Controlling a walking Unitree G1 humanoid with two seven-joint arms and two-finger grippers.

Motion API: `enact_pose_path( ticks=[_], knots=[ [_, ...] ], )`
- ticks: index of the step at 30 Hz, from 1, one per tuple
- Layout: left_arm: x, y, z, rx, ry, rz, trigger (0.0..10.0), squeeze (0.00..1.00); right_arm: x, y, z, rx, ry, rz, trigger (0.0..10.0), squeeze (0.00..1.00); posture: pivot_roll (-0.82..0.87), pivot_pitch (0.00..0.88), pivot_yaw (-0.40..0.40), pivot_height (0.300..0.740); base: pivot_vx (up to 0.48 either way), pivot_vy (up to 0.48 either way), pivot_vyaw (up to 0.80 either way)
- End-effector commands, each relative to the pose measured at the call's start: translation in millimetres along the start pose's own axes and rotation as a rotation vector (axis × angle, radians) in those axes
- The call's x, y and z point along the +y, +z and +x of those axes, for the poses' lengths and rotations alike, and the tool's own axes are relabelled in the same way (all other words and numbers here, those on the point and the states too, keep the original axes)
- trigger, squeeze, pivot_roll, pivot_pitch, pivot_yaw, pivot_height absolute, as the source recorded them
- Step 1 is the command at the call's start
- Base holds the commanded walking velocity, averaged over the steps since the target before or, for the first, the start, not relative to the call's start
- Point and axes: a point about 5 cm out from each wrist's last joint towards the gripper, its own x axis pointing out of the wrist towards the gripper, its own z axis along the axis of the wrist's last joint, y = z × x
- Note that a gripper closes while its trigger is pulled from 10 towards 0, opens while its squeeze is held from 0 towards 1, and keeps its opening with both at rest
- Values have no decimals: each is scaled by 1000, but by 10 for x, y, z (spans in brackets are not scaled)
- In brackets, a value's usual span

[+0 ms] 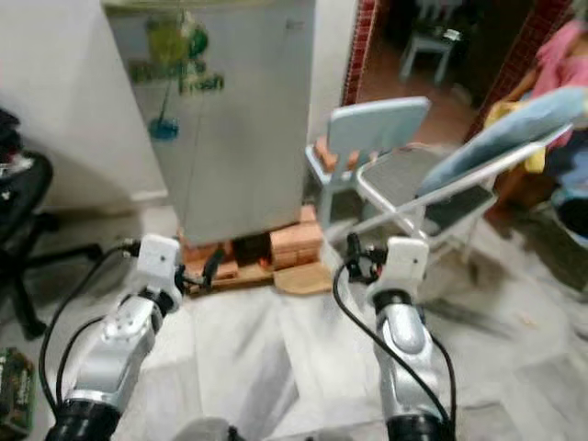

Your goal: Restocking fridge

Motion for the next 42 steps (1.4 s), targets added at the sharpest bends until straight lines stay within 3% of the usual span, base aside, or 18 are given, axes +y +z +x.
enact_pose_path(
  ticks=[1, 13, 24, 33, 42],
  knots=[
    [-28, 51, 27, -20, -10, -2, 10000, 0, -89, 7, -9, -1, -24, -17, 10000, 0, -12, 0, 1, 740, 0, 480, -488],
    [40, 113, 53, -62, 31, 25, 10000, 0, -9, -32, 39, 12, -2, -4, 10000, 0, 20, 0, -28, 740, 0, 480, -113],
    [-75, 28, -10, -63, 25, -8, 10000, 0, -65, -14, 57, 2, -13, -10, 10000, 0, 16, 0, -23, 740, 0, 479, -120],
    [142, 6, -126, -91, 154, 10, 10000, 0, -124, -42, 16, 5, -37, -13, 10000, 0, 24, 0, -18, 740, 0, 468, 0],
    [133, 23, -125, -99, 131, 3, 10000, 0, -101, -27, 40, -4, -34, -10, 10000, 0, 31, 0, -14, 740, 0, 0, 0]
  ],
)
